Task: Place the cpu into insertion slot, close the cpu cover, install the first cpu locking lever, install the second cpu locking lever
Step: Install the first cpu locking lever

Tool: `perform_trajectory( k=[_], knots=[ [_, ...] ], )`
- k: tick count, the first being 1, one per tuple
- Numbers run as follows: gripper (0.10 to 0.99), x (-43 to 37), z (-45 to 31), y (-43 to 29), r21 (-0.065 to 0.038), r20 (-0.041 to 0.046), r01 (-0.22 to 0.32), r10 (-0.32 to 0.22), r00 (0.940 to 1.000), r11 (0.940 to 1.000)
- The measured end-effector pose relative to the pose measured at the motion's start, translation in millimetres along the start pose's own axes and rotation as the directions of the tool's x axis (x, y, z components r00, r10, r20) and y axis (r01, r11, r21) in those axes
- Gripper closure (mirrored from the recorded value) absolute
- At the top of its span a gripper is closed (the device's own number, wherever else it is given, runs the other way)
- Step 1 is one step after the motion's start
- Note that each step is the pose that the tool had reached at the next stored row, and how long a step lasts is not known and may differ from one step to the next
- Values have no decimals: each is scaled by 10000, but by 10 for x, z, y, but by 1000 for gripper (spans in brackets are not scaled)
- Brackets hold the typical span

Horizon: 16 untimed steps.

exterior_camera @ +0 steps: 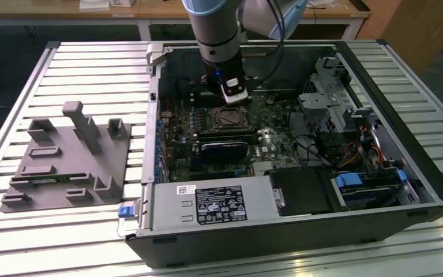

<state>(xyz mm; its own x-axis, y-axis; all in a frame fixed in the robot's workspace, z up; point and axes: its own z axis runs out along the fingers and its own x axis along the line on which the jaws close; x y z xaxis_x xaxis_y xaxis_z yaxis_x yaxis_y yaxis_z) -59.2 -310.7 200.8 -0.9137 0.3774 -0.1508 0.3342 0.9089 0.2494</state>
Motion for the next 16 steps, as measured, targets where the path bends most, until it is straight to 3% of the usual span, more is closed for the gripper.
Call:
perform_trajectory(
  k=[8, 16],
  knots=[
    [980, 35, 28, 75, 113, 93, -117, 116, 9999, 9999],
    [980, 42, 70, 65, 363, 261, -181, 171, 9995, 9992]
  ],
)
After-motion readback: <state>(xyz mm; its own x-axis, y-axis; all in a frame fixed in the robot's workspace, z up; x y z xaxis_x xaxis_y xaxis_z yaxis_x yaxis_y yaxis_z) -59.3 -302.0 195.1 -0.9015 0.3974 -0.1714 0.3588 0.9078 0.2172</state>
